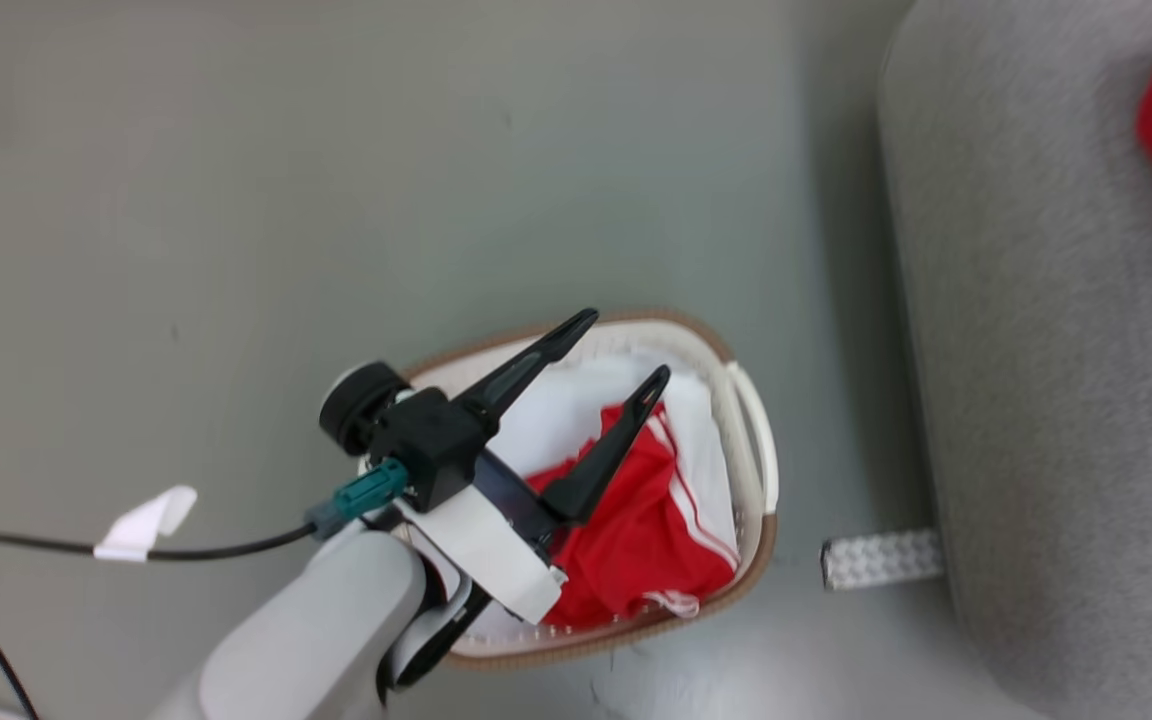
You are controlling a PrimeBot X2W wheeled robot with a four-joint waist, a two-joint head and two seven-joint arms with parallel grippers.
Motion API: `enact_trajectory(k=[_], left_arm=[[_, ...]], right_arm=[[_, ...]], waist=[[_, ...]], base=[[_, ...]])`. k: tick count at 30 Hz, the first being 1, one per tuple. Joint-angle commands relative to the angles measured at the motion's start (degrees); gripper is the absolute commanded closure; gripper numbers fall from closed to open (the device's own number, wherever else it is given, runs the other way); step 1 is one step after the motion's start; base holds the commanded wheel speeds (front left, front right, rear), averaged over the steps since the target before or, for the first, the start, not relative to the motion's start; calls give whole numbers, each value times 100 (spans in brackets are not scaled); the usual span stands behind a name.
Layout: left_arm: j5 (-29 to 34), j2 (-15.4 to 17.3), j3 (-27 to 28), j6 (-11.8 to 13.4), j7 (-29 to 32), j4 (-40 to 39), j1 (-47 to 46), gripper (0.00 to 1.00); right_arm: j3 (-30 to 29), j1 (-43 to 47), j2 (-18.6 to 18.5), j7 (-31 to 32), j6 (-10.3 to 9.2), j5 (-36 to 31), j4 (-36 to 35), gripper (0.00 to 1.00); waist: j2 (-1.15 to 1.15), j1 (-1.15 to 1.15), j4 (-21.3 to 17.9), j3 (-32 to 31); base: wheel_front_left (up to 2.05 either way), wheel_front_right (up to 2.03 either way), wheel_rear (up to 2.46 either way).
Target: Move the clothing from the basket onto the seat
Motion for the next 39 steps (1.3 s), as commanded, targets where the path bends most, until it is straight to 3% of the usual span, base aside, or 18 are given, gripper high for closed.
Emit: enact_trajectory(k=[1, 5, 10, 15, 19, 24, 32, 39], left_arm=[[-92, -51, 56, 35, -30, 72, 170, 0], [-251, -107, 284, 169, -41, 205, 485, 0], [-393, -113, 865, 425, -39, 165, 883, 0], [-405, -56, 1568, 704, -40, 108, 1370, 0], [-338, -28, 2051, 871, -41, 123, 1818, 0], [-248, -124, 2706, 1029, -42, 114, 2430, 0], [165, -640, 3500, 794, -42, 71, 3148, 0], [612, -1094, 3988, 441, -42, 146, 3468, 0]], right_arm=[[207, 181, -60, 16, -12, 72, -133, 0], [771, 561, -102, -136, -12, 495, -768, 0], [1348, 1249, -157, -397, -12, 1340, -2136, 0], [1418, 2175, -92, -704, -12, 1799, -3499, 0], [1293, 2987, 159, -1003, -12, 1798, -4308, 0], [1284, 4018, 767, -1413, -12, 1783, -4904, 0], [1129, 5305, 1546, -1764, -12, 1590, -5144, 0], [845, 5927, 1894, -1771, -12, 1218, -5391, 0]], waist=[[0, 0, -29, -728], [0, 0, 9, -1397], [0, 0, 137, -2100], [0, 0, 347, -2677], [0, 0, 499, -2977], [0, 0, 651, -3167], [0, 0, 857, -3222], [0, 0, 888, -3192]], base=[[0, 0, 0], [0, 0, 0], [0, 0, 0], [0, 0, 0], [0, 0, 0], [0, 0, 0], [0, 0, 0], [0, 0, 0]])
